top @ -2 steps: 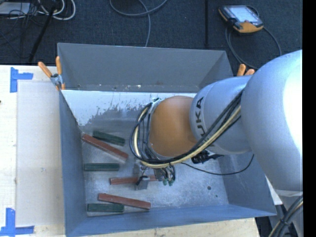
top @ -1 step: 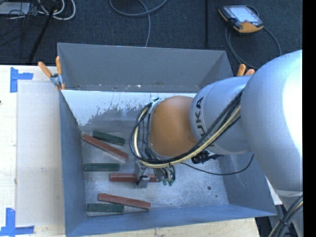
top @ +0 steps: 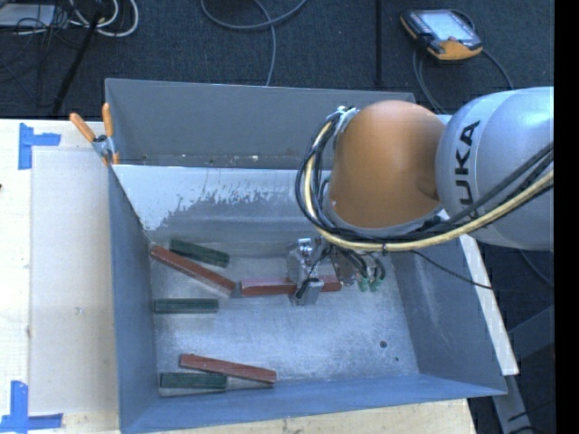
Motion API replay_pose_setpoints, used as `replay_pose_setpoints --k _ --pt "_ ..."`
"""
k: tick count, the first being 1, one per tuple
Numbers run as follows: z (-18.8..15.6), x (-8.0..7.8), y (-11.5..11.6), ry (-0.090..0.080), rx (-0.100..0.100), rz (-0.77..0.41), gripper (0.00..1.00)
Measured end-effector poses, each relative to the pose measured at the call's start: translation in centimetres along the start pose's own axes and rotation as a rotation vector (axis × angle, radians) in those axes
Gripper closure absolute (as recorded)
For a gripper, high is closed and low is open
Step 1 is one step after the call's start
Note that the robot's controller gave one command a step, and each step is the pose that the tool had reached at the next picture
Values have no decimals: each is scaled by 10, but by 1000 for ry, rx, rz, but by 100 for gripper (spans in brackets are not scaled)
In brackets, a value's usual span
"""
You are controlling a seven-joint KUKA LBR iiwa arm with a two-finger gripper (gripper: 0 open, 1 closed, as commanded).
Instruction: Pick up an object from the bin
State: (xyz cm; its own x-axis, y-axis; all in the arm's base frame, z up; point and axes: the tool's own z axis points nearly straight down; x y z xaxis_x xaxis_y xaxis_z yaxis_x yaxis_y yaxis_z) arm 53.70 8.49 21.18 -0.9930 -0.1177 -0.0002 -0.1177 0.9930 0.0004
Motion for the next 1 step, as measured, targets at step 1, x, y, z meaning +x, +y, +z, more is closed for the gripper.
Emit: replay_pose_setpoints --k 1 --pt "0 0 0 0 0 2 0"
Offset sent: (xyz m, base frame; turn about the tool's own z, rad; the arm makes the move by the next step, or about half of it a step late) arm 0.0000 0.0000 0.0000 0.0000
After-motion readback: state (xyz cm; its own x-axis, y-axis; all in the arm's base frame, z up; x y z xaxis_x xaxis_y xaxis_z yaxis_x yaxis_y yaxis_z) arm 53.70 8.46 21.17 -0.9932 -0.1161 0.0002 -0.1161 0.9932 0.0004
